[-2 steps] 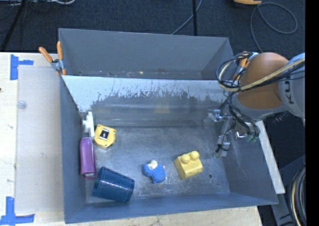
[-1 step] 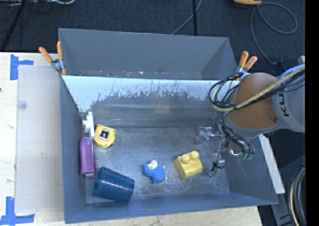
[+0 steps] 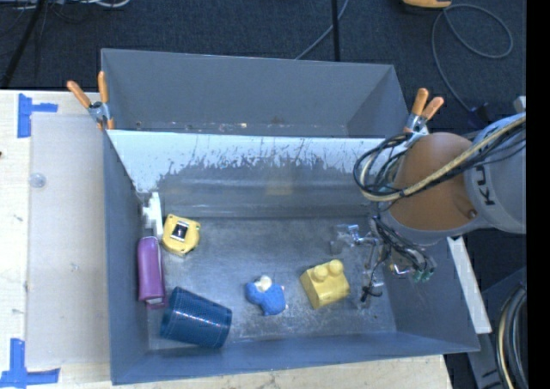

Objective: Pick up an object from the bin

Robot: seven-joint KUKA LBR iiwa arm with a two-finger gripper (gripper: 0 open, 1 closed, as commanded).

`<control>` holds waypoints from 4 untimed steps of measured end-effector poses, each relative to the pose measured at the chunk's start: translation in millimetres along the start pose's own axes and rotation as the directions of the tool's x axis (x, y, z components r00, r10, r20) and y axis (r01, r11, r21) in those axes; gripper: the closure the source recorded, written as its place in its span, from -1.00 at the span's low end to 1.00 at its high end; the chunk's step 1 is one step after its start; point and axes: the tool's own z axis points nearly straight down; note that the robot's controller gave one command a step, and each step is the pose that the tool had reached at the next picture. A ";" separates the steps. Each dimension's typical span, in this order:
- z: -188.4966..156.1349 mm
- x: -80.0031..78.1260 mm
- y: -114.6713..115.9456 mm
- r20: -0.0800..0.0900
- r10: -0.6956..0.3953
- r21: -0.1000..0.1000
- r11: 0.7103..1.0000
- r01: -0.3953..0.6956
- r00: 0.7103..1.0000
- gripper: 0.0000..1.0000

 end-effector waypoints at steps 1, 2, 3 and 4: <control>0.4 -5.1 13.2 0.002 0.147 0.000 0.989 -0.147 0.989 -1.00; 2.8 -36.3 69.6 0.002 -0.103 -0.001 0.995 0.103 0.995 1.00; 2.8 -36.3 69.6 0.002 -0.104 -0.001 0.995 0.104 0.995 1.00; 0.4 -77.4 95.8 0.002 -0.118 -0.001 0.993 0.118 0.993 1.00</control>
Offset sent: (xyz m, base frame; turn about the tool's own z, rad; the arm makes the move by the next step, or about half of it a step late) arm 0.0228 0.0734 -0.0027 -0.1013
